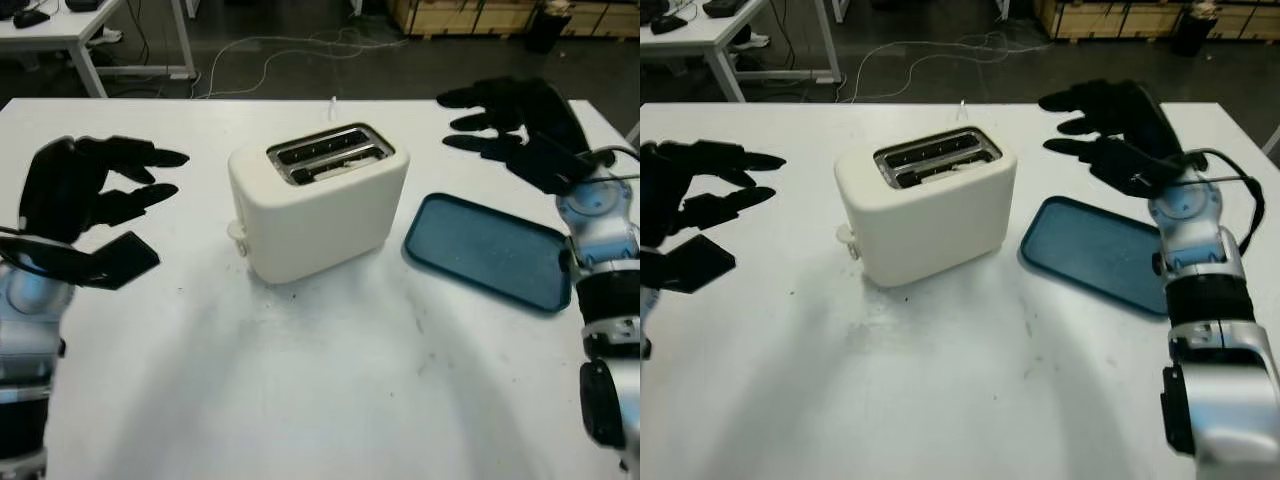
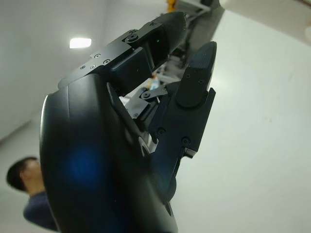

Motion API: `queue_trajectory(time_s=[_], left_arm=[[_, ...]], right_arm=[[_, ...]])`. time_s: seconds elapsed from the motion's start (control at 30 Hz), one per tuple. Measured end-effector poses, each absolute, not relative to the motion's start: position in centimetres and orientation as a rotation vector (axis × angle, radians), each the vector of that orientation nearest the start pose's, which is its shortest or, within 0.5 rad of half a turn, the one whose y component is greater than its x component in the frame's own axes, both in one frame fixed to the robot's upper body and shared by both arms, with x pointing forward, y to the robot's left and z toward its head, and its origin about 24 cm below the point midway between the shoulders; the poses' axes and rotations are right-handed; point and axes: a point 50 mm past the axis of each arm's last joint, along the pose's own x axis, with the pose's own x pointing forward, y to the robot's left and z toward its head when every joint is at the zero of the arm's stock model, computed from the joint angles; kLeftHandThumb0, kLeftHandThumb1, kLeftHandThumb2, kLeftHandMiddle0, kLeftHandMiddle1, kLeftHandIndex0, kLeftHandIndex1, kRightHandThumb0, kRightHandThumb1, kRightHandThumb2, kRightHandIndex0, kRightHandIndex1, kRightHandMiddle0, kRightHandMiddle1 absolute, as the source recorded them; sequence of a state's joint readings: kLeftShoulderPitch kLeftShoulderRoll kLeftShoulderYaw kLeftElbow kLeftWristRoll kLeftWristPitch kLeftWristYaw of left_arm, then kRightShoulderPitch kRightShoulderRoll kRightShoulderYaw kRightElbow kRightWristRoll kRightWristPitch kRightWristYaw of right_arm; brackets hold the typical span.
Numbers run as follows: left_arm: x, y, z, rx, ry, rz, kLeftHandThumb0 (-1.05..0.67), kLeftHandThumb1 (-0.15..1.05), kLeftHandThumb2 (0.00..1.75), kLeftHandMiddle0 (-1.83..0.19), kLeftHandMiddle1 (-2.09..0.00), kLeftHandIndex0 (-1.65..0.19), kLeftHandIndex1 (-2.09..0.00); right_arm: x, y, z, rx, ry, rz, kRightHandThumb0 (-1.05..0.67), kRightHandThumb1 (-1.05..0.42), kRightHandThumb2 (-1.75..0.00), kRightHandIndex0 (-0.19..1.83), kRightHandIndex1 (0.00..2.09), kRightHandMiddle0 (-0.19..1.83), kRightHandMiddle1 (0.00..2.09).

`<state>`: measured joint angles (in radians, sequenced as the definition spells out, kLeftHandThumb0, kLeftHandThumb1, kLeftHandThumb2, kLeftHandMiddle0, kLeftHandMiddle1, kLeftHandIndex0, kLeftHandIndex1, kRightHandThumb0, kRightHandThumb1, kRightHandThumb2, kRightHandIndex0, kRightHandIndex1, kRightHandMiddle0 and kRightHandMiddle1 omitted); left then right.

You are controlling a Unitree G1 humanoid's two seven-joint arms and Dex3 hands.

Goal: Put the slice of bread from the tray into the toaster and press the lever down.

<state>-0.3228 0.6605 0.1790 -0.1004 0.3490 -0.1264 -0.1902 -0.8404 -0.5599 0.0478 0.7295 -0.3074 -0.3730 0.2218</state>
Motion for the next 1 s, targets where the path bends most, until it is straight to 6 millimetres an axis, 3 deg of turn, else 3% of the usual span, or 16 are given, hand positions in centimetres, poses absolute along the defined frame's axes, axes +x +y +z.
queue_trajectory(time_s=[0.23, 0.53, 1.0], left_arm=[[30.7, 24.1, 23.4, 1.087, -0.489, -0.012, -0.31, 0.69, 0.0, -1.16, -0.5, -1.26, -0.03], [32.1, 23.5, 22.0, 1.135, -0.42, -0.058, -0.32, 0.73, 0.01, -1.13, -0.52, -1.22, -0.01], [31.9, 22.2, 21.3, 1.116, -0.444, -0.074, -0.22, 0.74, 0.0, -1.05, -0.66, -1.21, 0.0]], right_arm=[[38.4, -20.8, 19.9, -1.046, -0.384, 0.227, -0.58, -0.78, 0.0, 1.05, 0.02, 0.94, 0.0], [38.3, -21.3, 19.9, -1.126, -0.382, 0.225, -0.54, -0.76, 0.0, 1.05, 0.03, 0.93, 0.0], [38.2, -21.7, 19.9, -1.13, -0.399, 0.203, -0.56, -0.77, 0.0, 1.06, 0.04, 0.94, 0.01]])
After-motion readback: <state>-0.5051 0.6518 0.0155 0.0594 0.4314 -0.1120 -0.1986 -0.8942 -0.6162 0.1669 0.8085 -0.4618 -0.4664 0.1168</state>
